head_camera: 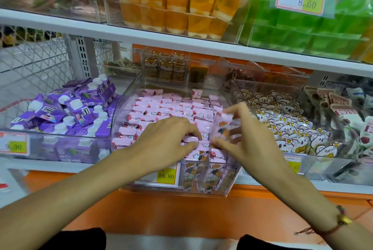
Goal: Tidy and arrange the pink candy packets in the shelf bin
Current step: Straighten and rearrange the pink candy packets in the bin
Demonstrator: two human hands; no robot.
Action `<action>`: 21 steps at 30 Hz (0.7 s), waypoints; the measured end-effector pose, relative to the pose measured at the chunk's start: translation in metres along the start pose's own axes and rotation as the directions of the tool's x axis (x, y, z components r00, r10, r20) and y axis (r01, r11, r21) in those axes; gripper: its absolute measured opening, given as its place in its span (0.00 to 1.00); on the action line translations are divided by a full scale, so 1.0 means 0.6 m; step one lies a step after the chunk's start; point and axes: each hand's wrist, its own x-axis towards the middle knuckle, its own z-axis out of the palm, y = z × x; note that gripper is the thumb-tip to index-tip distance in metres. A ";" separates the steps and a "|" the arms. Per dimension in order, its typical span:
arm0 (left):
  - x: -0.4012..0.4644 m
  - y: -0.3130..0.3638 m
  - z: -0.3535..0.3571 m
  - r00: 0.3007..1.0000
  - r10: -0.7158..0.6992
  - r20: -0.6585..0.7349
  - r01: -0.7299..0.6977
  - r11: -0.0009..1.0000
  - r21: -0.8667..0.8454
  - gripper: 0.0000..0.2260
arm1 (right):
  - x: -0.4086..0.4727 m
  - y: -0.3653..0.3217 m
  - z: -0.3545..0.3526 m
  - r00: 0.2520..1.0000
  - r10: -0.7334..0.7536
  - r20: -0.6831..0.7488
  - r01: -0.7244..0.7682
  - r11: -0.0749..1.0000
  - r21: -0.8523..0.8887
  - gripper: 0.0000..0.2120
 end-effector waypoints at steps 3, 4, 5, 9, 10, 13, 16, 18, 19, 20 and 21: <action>0.000 -0.002 -0.001 1.000 -0.008 0.012 0.009 1.000 -0.019 0.10 | -0.006 0.000 0.000 0.996 -0.064 0.055 0.073 0.981 -0.177 0.15; 0.000 -0.003 -0.001 1.000 -0.008 0.014 0.009 1.000 -0.020 0.10 | -0.007 0.000 0.001 0.993 -0.092 0.074 0.106 0.971 -0.216 0.14; 0.000 -0.003 -0.002 1.000 -0.008 0.014 0.009 1.000 -0.022 0.10 | -0.008 0.001 0.001 0.988 -0.115 0.101 0.137 0.959 -0.247 0.13; 0.000 -0.004 -0.003 1.000 -0.014 0.019 0.014 1.000 -0.023 0.10 | -0.011 0.008 0.000 0.952 -0.192 0.240 0.262 0.915 -0.306 0.14; 0.001 -0.004 -0.003 1.000 -0.014 0.021 0.015 1.000 -0.024 0.09 | -0.012 0.009 -0.002 0.945 -0.199 0.260 0.277 0.910 -0.310 0.14; 0.000 -0.004 -0.004 1.000 -0.008 0.022 0.008 0.999 -0.032 0.10 | -0.010 0.009 -0.008 0.928 -0.206 0.310 0.307 0.896 -0.321 0.14; -0.002 -0.003 -0.001 1.000 0.013 0.018 -0.012 1.000 -0.022 0.11 | 0.008 0.008 -0.020 0.912 -0.194 0.361 0.312 0.900 -0.304 0.14; -0.002 -0.003 0.000 0.999 0.032 0.009 -0.032 0.999 -0.006 0.13 | 0.032 0.003 -0.030 0.924 -0.170 0.344 0.278 0.915 -0.293 0.13; -0.002 -0.003 0.001 0.999 0.043 0.009 -0.043 0.999 0.004 0.14 | 0.046 0.000 -0.033 0.937 -0.166 0.307 0.262 0.916 -0.305 0.12; -0.002 -0.004 0.003 0.998 0.054 0.016 -0.055 0.998 0.014 0.16 | 0.058 -0.002 -0.033 0.949 -0.164 0.269 0.251 0.909 -0.332 0.12; -0.003 -0.005 0.005 0.997 0.069 0.029 -0.070 0.997 0.028 0.17 | 0.068 -0.004 -0.032 0.956 -0.156 0.250 0.243 0.897 -0.368 0.12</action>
